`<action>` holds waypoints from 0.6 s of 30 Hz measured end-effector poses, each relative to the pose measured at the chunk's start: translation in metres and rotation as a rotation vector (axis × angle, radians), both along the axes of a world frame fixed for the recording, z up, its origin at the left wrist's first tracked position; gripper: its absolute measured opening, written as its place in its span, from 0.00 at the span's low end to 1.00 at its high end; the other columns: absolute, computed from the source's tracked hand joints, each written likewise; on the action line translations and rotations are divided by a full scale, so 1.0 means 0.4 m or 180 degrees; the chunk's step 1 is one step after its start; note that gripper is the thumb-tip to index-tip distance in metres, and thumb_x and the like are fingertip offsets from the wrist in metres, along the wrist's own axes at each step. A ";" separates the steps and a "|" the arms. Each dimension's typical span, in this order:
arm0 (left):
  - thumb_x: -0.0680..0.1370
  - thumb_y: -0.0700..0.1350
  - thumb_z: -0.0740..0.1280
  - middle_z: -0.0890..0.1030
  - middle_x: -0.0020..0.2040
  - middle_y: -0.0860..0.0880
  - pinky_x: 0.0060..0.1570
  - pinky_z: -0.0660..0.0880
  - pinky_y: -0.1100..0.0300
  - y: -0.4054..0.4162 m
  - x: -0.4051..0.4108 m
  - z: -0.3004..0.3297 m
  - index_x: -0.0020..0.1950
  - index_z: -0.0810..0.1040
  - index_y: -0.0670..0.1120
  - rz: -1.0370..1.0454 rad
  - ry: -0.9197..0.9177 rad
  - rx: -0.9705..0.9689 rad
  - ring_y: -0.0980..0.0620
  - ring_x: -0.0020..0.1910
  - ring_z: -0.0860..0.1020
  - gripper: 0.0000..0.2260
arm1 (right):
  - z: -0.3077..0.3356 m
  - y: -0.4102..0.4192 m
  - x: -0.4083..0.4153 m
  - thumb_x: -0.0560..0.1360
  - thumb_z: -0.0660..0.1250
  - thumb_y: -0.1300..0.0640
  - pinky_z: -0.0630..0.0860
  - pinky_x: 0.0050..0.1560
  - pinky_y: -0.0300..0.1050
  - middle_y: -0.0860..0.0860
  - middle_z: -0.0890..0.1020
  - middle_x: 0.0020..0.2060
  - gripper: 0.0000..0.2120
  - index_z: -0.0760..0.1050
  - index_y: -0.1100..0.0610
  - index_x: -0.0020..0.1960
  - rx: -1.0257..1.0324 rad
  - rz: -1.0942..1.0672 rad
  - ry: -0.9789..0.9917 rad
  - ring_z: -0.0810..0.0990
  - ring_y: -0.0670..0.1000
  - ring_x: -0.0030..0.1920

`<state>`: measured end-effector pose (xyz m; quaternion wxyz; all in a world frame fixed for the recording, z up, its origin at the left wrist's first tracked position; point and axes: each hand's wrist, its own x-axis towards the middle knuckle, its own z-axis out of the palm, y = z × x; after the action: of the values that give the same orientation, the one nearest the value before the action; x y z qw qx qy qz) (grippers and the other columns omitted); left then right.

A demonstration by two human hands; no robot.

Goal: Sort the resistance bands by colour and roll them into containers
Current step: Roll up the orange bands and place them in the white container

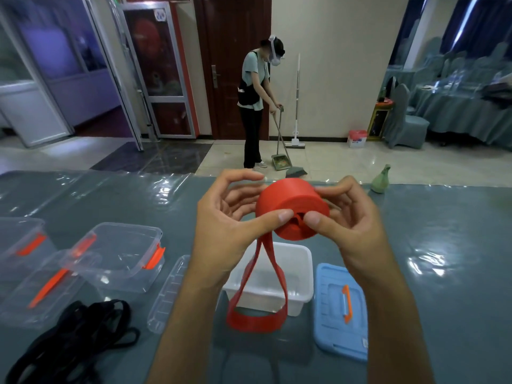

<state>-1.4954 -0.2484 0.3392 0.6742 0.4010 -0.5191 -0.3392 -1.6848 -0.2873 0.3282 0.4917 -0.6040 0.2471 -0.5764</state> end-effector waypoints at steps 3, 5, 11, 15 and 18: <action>0.63 0.38 0.83 0.87 0.53 0.45 0.57 0.81 0.57 -0.006 -0.011 -0.005 0.58 0.81 0.50 -0.0128 0.0208 0.0072 0.46 0.57 0.86 0.26 | -0.005 -0.010 -0.007 0.63 0.83 0.47 0.85 0.55 0.58 0.53 0.86 0.54 0.21 0.81 0.45 0.52 -0.0075 -0.0203 0.0090 0.86 0.59 0.56; 0.65 0.38 0.81 0.87 0.55 0.46 0.59 0.80 0.56 -0.015 -0.011 -0.007 0.58 0.82 0.46 -0.0201 0.0159 0.0052 0.47 0.59 0.85 0.22 | -0.004 -0.013 -0.001 0.66 0.81 0.51 0.84 0.55 0.57 0.53 0.85 0.55 0.20 0.82 0.44 0.56 -0.0211 -0.0345 0.0068 0.85 0.58 0.56; 0.68 0.40 0.81 0.87 0.58 0.47 0.64 0.80 0.46 -0.024 0.006 -0.009 0.62 0.84 0.47 -0.0180 -0.0045 0.0034 0.46 0.61 0.85 0.23 | -0.010 -0.014 0.039 0.71 0.80 0.55 0.85 0.46 0.53 0.54 0.86 0.52 0.15 0.79 0.54 0.53 0.0070 -0.0331 -0.0427 0.88 0.58 0.50; 0.65 0.38 0.82 0.88 0.55 0.47 0.56 0.83 0.53 -0.025 0.011 -0.017 0.56 0.84 0.47 0.0026 0.0111 -0.0101 0.45 0.57 0.86 0.21 | -0.003 -0.026 0.017 0.67 0.83 0.55 0.84 0.48 0.47 0.51 0.87 0.51 0.18 0.77 0.51 0.49 -0.0018 -0.0154 0.0107 0.88 0.54 0.51; 0.67 0.38 0.80 0.87 0.56 0.46 0.54 0.83 0.57 -0.026 -0.004 -0.030 0.54 0.83 0.44 0.0043 0.0360 -0.0121 0.45 0.57 0.86 0.17 | -0.015 -0.030 0.010 0.66 0.84 0.55 0.85 0.52 0.57 0.57 0.86 0.52 0.21 0.77 0.51 0.52 0.0012 -0.0150 0.0148 0.87 0.58 0.54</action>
<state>-1.4968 -0.2587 0.3274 0.7123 0.3719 -0.4838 -0.3468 -1.6809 -0.2993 0.3221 0.4733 -0.6104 0.2737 -0.5732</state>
